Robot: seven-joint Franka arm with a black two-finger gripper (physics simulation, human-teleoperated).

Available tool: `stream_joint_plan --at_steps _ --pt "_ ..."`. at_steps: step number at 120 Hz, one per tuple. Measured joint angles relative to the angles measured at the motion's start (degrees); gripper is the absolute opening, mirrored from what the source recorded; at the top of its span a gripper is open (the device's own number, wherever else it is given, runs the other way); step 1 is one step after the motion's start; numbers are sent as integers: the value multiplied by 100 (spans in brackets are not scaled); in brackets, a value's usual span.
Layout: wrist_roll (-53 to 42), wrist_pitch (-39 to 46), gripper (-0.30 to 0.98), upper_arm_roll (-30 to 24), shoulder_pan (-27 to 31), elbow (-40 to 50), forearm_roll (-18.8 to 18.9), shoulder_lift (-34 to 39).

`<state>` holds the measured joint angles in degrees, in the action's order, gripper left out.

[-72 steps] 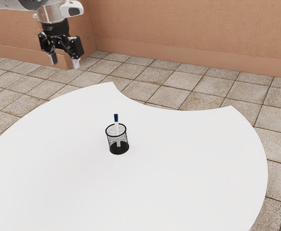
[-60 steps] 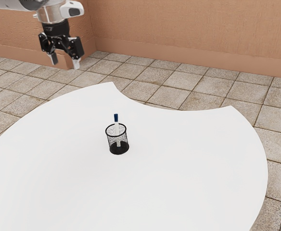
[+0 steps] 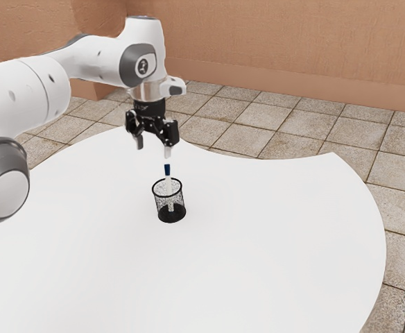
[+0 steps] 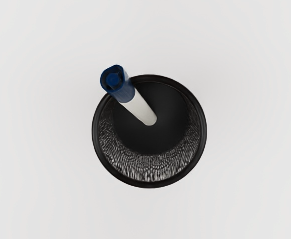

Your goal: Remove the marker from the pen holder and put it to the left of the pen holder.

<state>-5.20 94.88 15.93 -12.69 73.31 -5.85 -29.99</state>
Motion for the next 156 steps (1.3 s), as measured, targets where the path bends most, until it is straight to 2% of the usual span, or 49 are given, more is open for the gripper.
stream_joint_plan --at_steps 9,21,49,65,93,117,139,156 --pt "3 176 67 -28 85 -146 -73 -310" --pt "3 328 67 -375 536 -574 -101 -830" --pt "-10 503 67 -705 1019 -1164 -126 -1341" --pt "-9 491 67 -1136 1344 -1654 -113 -1802" --pt "-4 479 66 -1290 1360 -1731 -56 -1880" --pt "10 109 62 -1279 1382 -1730 -42 -1837" --pt "33 -104 53 -1284 1366 -1730 -33 -1837" --pt "53 -163 31 -1280 1366 -1730 -28 -1839"
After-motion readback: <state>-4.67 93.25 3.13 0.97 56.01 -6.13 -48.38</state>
